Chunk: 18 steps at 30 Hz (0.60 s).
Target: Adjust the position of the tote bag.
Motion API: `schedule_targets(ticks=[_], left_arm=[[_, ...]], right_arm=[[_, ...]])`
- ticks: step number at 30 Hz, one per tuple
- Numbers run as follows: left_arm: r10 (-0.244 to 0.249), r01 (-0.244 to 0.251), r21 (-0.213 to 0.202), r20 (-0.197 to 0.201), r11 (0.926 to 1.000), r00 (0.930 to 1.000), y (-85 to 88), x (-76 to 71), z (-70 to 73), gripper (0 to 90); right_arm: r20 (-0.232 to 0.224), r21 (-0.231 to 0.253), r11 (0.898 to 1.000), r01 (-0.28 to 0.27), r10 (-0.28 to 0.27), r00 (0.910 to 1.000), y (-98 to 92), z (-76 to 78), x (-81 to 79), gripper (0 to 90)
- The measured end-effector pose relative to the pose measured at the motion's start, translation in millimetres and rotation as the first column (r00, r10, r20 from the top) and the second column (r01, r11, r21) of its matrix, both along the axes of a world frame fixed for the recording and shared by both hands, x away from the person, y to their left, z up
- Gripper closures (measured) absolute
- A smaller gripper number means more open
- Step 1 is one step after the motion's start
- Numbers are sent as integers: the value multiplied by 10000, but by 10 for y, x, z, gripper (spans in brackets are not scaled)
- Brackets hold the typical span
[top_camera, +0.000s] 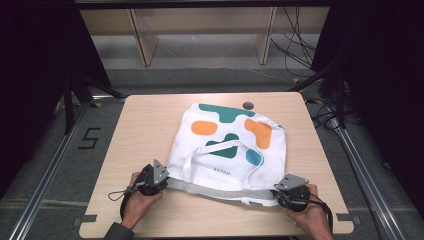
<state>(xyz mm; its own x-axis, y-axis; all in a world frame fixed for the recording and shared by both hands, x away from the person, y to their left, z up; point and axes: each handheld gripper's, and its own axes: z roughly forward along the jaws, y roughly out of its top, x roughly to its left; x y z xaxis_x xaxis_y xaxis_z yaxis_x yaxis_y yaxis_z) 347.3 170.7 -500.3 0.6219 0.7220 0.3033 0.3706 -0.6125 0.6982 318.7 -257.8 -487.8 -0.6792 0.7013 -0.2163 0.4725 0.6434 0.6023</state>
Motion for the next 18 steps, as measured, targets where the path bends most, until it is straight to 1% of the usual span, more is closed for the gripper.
schedule_targets(ticks=[1,4,5,7,8,9,10,11,12,13,14,15,16,17,18], left_arm=[[-116,120,227,-192,9997,9997,-21,-58,16,765],[-473,488,297,-491,9984,9977,-111,-170,-3,775],[-508,527,319,-555,9981,9972,-138,-204,-7,777],[-626,650,348,-643,9973,9960,-191,-258,-17,777],[-642,663,338,-603,9972,9961,-213,-282,-21,777],[-712,735,312,-712,9968,9949,-225,-294,-21,777],[-679,698,250,-716,9972,9951,-233,-309,-17,777],[-720,736,176,-788,9971,9943,-237,-322,-11,776],[-762,773,116,-733,9969,9944,-241,-324,-14,775],[-712,726,132,-835,9973,9940,-242,-337,-2,774],[-689,696,52,-885,9976,9937,-243,-335,-6,771],[-688,688,-38,-921,9976,9934,-244,-329,-15,764],[-820,825,31,-781,9966,9936,-238,-314,-12,762],[-642,630,-143,-1023,9979,9927,-244,-319,-28,761],[-672,663,-117,-1034,9977,9924,-242,-310,-30,761]], right_arm=[[28,16,9999,137,-137,9999,-47,2,16,757],[-17,203,9983,553,-552,9985,-176,-10,65,739],[41,297,9970,713,-714,9974,-209,-17,75,735],[72,333,9962,808,-811,9967,-269,-23,94,722],[123,375,9955,875,-880,9960,-287,-31,105,715],[149,362,9953,897,-903,9958,-309,-30,115,702],[141,411,9942,995,-1001,9949,-320,-34,121,699],[229,396,9943,993,-1003,9947,-337,-37,130,692],[123,435,9928,1116,-1122,9936,-342,-36,124,680],[153,450,9923,1154,-1162,9931,-352,-40,129,672],[173,500,9919,1170,-1180,9929,-361,-45,136,667],[27,492,9917,1189,-1191,9929,-368,-49,140,658],[52,501,9913,1218,-1222,9925,-376,-56,147,657],[-33,565,9894,1337,-1338,9910,-375,-61,144,656],[-28,680,9880,1386,-1388,9903,-376,-67,146,657]])
